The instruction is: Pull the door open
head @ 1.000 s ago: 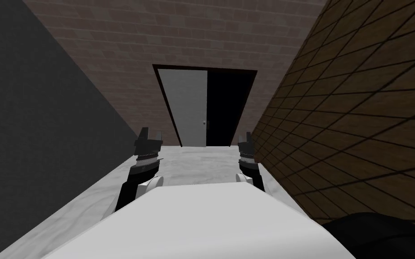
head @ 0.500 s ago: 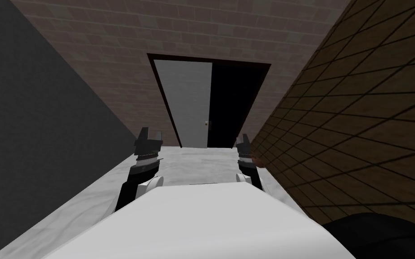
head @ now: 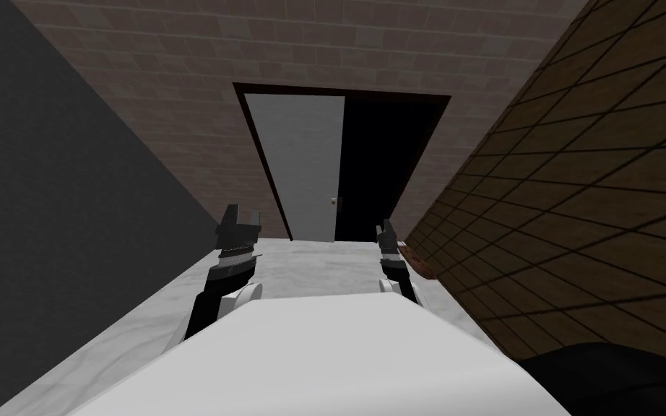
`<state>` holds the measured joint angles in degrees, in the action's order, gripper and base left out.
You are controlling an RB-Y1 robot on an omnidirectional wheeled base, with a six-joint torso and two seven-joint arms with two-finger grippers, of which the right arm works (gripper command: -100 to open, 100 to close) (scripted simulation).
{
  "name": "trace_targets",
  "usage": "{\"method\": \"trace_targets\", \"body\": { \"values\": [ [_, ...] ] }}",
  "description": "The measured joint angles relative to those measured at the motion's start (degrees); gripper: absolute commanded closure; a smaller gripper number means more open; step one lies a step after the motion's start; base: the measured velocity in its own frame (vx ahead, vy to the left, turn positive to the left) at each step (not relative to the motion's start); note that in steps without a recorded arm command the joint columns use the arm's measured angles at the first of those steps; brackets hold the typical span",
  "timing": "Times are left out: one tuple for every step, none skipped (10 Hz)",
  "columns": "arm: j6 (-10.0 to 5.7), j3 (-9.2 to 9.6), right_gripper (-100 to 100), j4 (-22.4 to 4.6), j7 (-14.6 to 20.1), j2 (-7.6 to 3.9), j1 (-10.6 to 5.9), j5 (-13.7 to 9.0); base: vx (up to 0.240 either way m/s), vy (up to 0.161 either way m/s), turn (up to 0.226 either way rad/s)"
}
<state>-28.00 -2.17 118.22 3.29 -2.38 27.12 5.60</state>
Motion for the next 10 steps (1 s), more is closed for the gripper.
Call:
{"method": "trace_targets", "body": {
  "values": [
    [1.15,-0.60,-100,-0.66,1.03,-0.65,-0.39,0.27,0.133,0.037,0.015],
    [1.27,-0.76,-100,-1.62,1.52,-0.72,-0.57,0.48,0.104,0.026,0.034],
    [1.18,-0.98,-100,-3.05,1.95,-0.81,-0.97,0.81,0.174,0.034,0.042],
    [1.72,-1.48,-100,-4.64,2.69,-1.14,-1.88,1.19,0.193,0.035,0.059],
    [2.11,-1.84,-100,-5.59,3.68,-1.51,-1.58,1.56,0.151,0.025,0.028],
    [2.38,-2.00,-100,-6.75,4.31,-1.50,-1.92,1.97,0.133,0.032,0.028],
    [2.69,-2.37,-100,-7.85,4.86,-1.76,-2.46,2.17,0.151,0.043,0.049],
    [3.13,-2.74,-100,-9.15,5.55,-1.93,-3.00,2.53,0.138,0.044,0.034],
    [3.48,-3.08,-100,-10.00,6.29,-2.22,-3.12,2.76,0.130,0.035,0.018],
    [3.75,-3.40,-100,-10.87,6.93,-2.46,-3.39,2.94,0.112,0.032,0.027]
  ]
}}
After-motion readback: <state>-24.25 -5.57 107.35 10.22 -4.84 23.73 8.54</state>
